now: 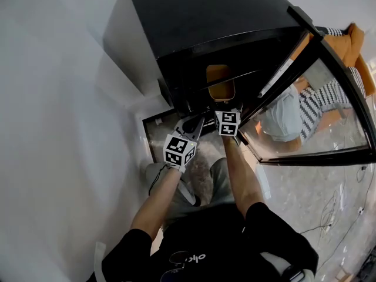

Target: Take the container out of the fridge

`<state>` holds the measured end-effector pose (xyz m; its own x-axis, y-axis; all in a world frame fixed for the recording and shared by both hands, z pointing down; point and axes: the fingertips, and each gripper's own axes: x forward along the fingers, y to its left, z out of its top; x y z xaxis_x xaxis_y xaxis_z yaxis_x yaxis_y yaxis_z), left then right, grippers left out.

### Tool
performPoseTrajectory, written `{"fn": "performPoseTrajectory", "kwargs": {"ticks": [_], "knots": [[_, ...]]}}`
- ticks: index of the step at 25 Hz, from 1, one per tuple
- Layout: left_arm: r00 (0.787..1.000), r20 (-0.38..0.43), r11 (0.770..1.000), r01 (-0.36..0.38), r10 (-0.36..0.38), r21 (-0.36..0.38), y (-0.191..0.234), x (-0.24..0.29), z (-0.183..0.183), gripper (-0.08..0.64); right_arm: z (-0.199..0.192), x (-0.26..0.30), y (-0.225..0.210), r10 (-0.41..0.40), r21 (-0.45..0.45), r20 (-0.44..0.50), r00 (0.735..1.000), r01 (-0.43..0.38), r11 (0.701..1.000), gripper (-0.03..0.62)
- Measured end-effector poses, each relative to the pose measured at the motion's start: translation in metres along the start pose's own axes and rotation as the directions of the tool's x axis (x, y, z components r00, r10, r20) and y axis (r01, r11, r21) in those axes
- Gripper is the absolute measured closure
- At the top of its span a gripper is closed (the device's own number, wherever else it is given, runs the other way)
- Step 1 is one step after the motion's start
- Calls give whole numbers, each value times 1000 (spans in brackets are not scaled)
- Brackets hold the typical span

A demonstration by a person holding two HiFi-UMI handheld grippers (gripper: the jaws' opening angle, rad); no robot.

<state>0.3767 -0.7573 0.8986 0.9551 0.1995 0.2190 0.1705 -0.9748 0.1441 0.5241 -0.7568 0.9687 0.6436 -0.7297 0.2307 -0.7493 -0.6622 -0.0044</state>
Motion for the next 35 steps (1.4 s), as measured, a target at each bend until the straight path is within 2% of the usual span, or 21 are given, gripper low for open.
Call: {"fn": "performPoseTrajectory", "kwargs": {"ticks": [10,18,24,30,35], "knots": [[1000,-21,1000,-1,1,9,-9,5,7,557,10,-18,-6,52,22,0,999,-52,998,94],[999,-47,1000,-4,4,-1,-33,-6,33,557,32,-59,-16,73,26,-45,996,-72,997,94],[997,-74,999,-25,24,-21,-58,-35,73,557,69,-111,-21,90,33,-85,992,-87,996,94],[993,-111,997,-47,40,-58,-108,-78,117,557,107,-188,-19,118,55,-141,983,-111,992,94],[992,-114,997,-62,56,-51,-146,-104,170,557,155,-252,-18,154,54,-161,975,-147,988,94]]}}
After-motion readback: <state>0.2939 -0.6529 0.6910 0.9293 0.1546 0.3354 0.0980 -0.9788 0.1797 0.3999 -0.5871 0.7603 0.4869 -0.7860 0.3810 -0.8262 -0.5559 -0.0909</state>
